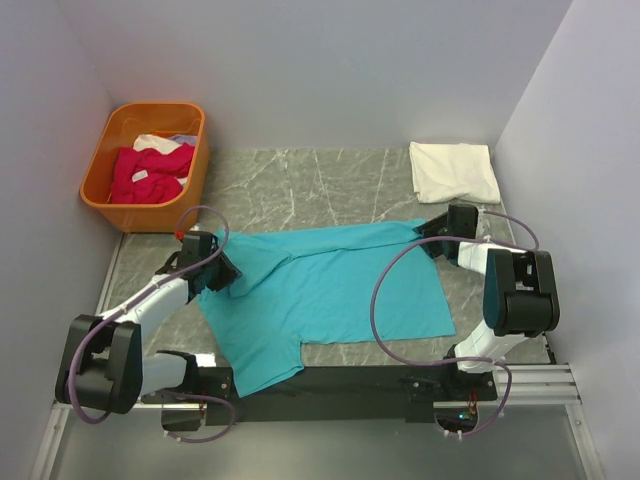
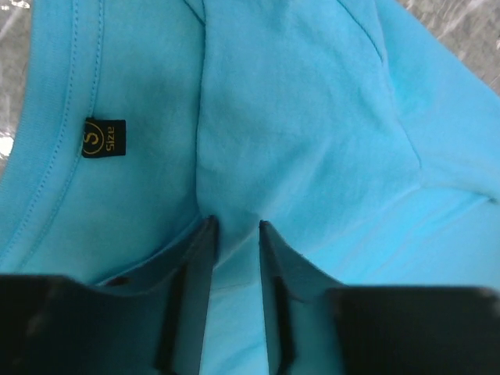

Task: Fold and stack the t-shirts
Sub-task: Fold the tshirt

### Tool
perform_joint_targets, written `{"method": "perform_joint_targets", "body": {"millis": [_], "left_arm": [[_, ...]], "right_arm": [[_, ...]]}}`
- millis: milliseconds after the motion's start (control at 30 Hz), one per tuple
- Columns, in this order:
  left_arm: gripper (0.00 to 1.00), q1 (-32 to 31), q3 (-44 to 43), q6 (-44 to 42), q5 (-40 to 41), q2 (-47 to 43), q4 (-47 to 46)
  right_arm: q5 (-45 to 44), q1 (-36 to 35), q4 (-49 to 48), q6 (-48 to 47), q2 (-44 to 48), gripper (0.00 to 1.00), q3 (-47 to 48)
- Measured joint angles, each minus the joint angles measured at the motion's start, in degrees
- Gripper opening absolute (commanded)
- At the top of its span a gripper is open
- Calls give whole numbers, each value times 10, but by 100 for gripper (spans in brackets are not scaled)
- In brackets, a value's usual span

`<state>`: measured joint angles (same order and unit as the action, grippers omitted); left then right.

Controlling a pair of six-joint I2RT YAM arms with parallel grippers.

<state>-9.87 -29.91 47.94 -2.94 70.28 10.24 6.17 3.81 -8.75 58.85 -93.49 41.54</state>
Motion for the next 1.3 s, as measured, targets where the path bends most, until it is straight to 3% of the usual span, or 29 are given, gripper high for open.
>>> {"method": "perform_joint_targets", "body": {"millis": [67, 133, 300, 433, 567, 1300], "left_arm": [[11, -2, 0, -1, 2, -1, 2], [1, -2, 0, -1, 4, -5, 7], [1, -2, -5, -2, 13, -42, 29], [1, -3, -18, 0, 17, -76, 50], [1, -3, -33, 0, 17, -101, 72], [1, 0, -92, 19, 49, -171, 205]], "right_arm": [[-2, 0, -2, 0, 0, 51, 0], [-5, 0, -3, 0, -1, 48, 0], [-7, 2, -5, -4, -8, 19, 0], [-7, 3, 0, -9, -10, 4, 4], [-7, 3, 11, -15, -10, 0, 16], [-21, 3, 144, -142, 5, 0, 75]]}}
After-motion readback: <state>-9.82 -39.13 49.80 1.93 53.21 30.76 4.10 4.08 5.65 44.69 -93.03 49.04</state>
